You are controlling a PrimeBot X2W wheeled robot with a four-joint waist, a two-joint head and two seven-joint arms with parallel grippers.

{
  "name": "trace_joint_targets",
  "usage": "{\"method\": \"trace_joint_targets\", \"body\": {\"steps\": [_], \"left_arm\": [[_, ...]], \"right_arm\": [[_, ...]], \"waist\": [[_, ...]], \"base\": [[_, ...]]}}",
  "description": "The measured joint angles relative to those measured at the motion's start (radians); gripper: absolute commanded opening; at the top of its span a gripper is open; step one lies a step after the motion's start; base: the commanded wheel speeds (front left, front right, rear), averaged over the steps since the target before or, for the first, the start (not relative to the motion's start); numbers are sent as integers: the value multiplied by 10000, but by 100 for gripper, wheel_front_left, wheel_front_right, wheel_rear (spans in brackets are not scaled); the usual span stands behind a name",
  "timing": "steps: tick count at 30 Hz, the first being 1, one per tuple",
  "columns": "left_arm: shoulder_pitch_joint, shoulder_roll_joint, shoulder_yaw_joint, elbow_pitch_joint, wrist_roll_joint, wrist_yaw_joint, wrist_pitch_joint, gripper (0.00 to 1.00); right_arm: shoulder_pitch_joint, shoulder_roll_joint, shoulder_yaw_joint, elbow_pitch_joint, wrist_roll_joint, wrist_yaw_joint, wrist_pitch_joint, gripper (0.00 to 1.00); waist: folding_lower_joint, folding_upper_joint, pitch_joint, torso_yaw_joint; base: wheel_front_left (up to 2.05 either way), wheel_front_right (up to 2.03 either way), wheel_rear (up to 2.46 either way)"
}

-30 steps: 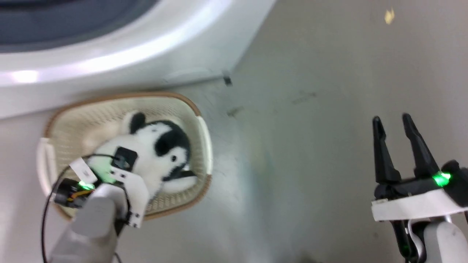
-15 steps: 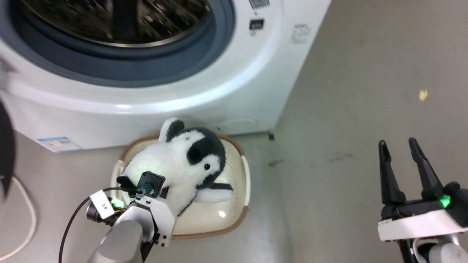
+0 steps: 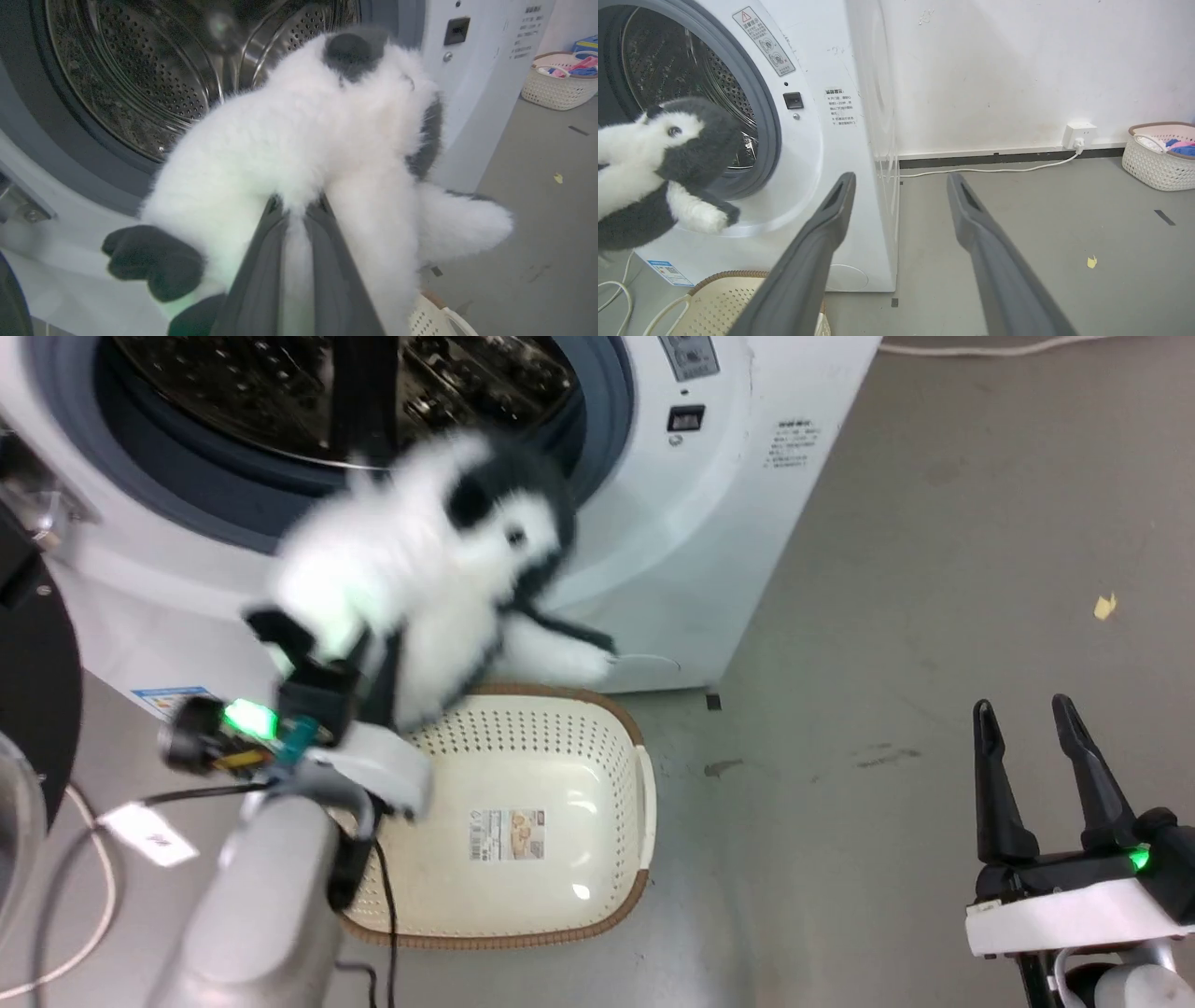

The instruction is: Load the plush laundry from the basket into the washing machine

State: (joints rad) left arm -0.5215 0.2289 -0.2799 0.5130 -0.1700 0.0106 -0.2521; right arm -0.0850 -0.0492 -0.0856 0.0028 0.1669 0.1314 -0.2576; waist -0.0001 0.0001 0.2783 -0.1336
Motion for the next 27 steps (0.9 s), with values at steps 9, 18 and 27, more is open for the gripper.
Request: {"method": "trace_joint_targets", "body": {"steps": [9, 18, 27], "left_arm": [[-1135, 928, 869, -1793, -35, 270, 529, 0], [-5574, 2378, 1014, -606, 251, -372, 2527, 0], [-8238, 2719, 397, 2138, 905, -746, 3473, 0]], "right_arm": [[-187, 0, 151, -44, 290, 0, 0, 100], [-1166, -2, 579, -82, 1005, 0, 0, 100], [-1416, 0, 940, 67, 1496, 2, 0, 100]], "waist": [[1, 0, 933, -560], [3, 0, 2790, -1426], [3, 0, 4154, -2256]], "base": [[0, 0, 0], [0, 0, 0], [0, 0, 0]]}}
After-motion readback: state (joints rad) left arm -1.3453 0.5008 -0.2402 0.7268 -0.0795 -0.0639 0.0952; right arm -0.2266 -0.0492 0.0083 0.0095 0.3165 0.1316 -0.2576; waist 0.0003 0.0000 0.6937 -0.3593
